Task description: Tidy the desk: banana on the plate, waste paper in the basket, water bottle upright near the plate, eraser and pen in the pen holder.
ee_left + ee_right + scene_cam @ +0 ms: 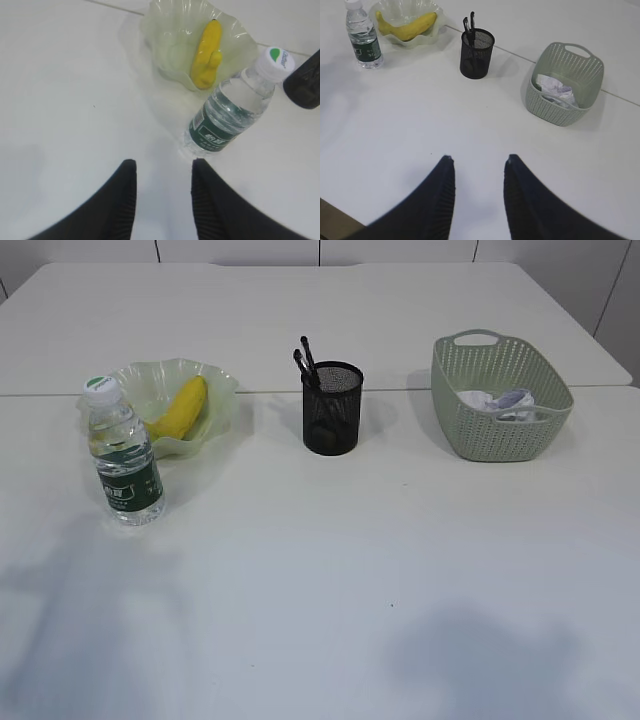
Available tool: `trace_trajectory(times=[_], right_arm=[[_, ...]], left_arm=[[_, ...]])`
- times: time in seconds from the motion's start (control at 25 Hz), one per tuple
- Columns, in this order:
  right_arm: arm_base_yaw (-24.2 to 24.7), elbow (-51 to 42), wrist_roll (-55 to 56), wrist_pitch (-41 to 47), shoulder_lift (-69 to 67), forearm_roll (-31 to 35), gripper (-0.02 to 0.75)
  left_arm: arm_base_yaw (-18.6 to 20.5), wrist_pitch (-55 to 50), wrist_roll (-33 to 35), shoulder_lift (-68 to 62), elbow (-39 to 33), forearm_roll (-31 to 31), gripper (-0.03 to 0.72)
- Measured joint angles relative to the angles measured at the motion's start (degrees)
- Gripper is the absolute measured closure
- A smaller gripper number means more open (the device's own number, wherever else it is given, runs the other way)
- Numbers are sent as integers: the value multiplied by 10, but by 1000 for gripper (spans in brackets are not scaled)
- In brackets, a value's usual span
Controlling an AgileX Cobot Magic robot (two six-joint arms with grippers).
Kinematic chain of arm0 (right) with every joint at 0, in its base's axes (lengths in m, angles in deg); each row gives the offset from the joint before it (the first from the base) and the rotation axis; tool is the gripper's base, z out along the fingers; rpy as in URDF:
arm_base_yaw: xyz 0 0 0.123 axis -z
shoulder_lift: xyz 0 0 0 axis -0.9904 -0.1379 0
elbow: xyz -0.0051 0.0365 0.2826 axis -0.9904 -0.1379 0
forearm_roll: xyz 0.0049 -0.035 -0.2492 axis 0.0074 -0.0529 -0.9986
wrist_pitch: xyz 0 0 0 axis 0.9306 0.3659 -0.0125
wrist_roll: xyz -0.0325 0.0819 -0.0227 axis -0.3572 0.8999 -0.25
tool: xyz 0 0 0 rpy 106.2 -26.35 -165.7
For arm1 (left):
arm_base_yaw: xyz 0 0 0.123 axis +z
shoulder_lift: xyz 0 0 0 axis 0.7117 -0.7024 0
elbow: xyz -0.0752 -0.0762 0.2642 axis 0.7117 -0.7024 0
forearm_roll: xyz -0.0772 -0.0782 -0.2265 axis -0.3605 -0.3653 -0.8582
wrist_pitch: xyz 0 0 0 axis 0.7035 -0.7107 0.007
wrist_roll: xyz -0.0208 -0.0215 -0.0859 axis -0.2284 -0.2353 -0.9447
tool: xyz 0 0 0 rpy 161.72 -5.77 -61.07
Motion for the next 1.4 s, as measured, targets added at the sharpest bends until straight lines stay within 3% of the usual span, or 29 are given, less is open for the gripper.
trace_trajectory(times=[0.08, 0.32, 0.48, 0.6, 0.84, 1.0, 1.4], right_arm=[[0, -2, 1, 2, 9, -3, 486], [0, -3, 1, 5, 10, -3, 486], [0, -3, 1, 13, 10, -3, 486], [0, -6, 1, 16, 17, -3, 486], [0, -44, 1, 18, 48, -3, 486], [0, -69, 1, 19, 74, -3, 485], [0, -105, 4, 20, 133, 6, 485]], left_arm=[[-28, 27, -16, 16, 15, 63, 427], [-160, 74, -88, 81, 20, 277, 437], [-187, 74, -158, 152, 20, 404, 438], [-186, 57, -186, 217, 20, 467, 438], [-187, -24, -207, 331, 20, 548, 438], [-187, -95, -259, 395, 20, 594, 438], [-187, -259, -347, 578, 23, 609, 438]])
